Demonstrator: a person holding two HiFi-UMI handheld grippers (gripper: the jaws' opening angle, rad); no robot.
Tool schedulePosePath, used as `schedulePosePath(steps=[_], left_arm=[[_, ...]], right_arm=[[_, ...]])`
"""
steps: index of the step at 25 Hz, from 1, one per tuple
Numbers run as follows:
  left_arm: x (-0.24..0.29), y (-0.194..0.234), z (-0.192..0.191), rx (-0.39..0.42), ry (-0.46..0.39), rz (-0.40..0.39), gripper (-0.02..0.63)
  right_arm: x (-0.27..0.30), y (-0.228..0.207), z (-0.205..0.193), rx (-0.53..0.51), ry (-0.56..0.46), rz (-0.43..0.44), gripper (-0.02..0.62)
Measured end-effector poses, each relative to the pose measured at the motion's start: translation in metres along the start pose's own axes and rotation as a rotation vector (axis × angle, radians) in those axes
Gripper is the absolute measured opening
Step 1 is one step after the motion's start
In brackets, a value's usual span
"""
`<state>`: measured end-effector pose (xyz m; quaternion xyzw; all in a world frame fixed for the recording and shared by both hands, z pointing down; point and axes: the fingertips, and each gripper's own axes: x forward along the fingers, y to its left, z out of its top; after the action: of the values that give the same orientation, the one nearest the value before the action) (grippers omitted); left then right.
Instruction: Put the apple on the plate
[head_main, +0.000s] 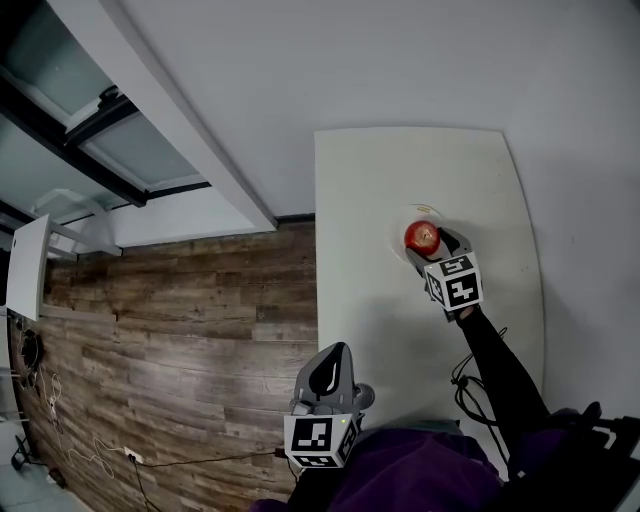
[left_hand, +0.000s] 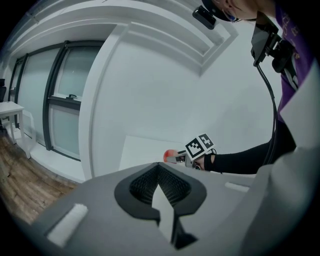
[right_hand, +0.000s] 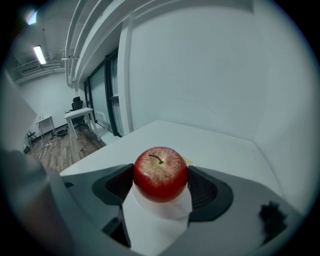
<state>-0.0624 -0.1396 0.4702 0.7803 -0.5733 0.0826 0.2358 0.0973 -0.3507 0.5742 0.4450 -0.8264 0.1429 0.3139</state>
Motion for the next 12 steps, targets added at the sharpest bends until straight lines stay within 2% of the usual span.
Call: schedulePosePath(steps=[12], left_arm=[[0.0011, -0.0001, -0.0069, -0.007, 0.018, 0.001, 0.008]], right_arm=[[0.0076, -0.0005, -0.0064, 0.014, 0.015, 0.02, 0.36]])
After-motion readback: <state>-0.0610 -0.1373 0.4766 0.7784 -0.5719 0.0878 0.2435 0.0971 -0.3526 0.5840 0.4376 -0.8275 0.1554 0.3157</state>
